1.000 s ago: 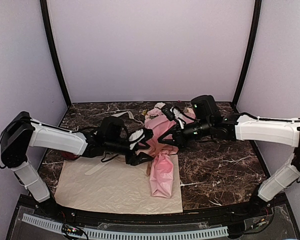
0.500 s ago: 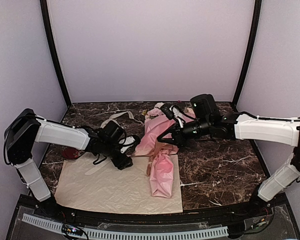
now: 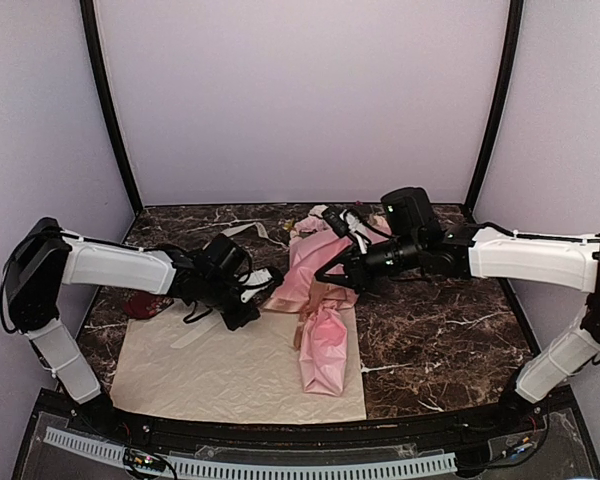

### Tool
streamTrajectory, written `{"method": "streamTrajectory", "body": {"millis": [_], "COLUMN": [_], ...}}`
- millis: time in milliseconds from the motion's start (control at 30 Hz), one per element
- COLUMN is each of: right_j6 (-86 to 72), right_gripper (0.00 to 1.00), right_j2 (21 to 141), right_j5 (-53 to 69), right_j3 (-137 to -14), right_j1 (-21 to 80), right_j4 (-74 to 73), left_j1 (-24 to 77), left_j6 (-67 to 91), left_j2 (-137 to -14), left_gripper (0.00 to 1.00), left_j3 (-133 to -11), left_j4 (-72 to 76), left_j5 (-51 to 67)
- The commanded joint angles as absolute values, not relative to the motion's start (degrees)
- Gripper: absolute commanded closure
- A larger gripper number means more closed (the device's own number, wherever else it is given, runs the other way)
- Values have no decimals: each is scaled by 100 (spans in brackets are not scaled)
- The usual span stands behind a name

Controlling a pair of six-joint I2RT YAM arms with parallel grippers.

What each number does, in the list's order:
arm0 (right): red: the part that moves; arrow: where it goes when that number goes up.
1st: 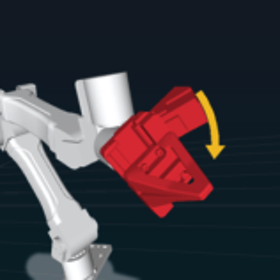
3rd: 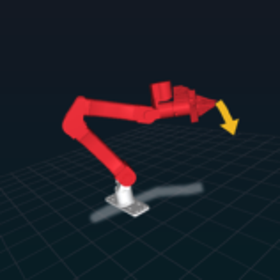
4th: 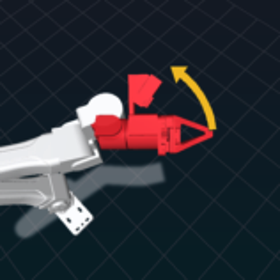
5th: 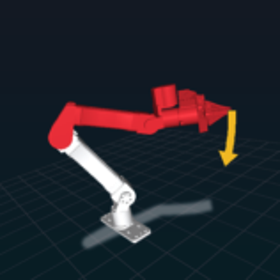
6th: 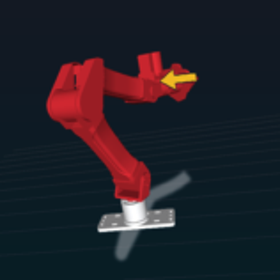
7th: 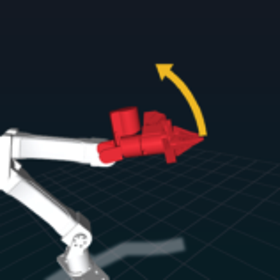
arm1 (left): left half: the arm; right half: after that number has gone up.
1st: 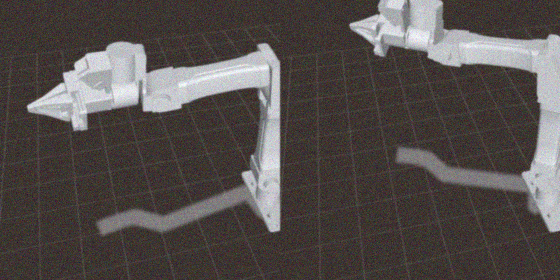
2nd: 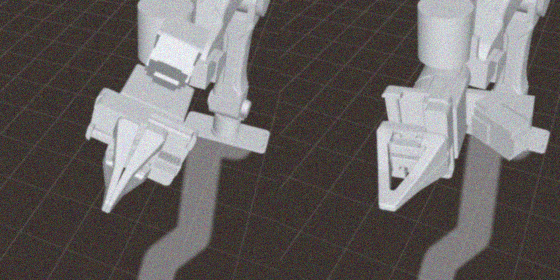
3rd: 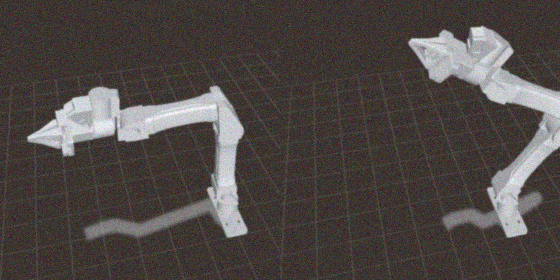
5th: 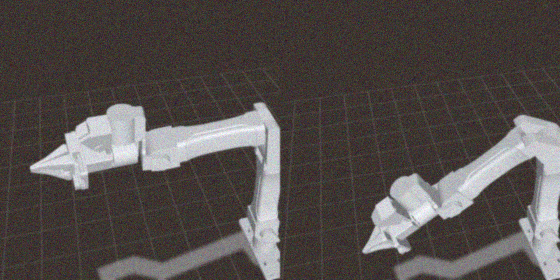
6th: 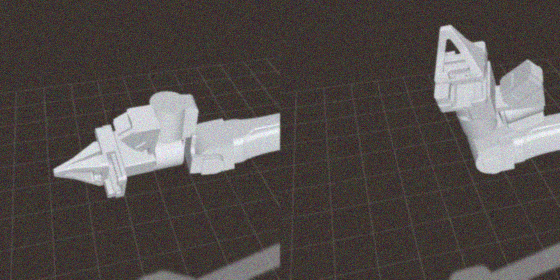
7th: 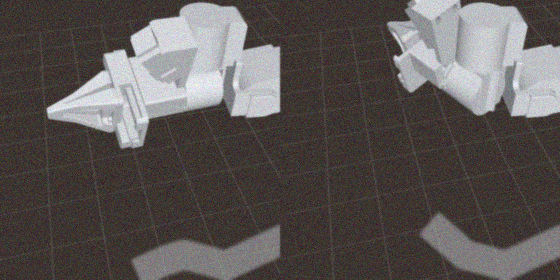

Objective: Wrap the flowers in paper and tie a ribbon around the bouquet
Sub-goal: Cross the half-tied ribbon over the folded bouquet.

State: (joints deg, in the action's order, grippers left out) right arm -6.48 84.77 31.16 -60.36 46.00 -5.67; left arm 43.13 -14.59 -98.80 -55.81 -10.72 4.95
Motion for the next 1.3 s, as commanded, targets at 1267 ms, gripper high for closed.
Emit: {"method": "streamTrajectory", "body": {"millis": [1267], "right_j6": [-1160], "right_gripper": [100], "right_j2": [9463], "right_j5": [2960], "right_j3": [-7002], "right_j1": [4164], "right_j4": [-618], "left_j1": [6249], "left_j6": [-2023], "left_j2": [-11827], "left_gripper": [95], "left_j3": [-8696], "left_j4": [-314], "left_j5": [3476]}}
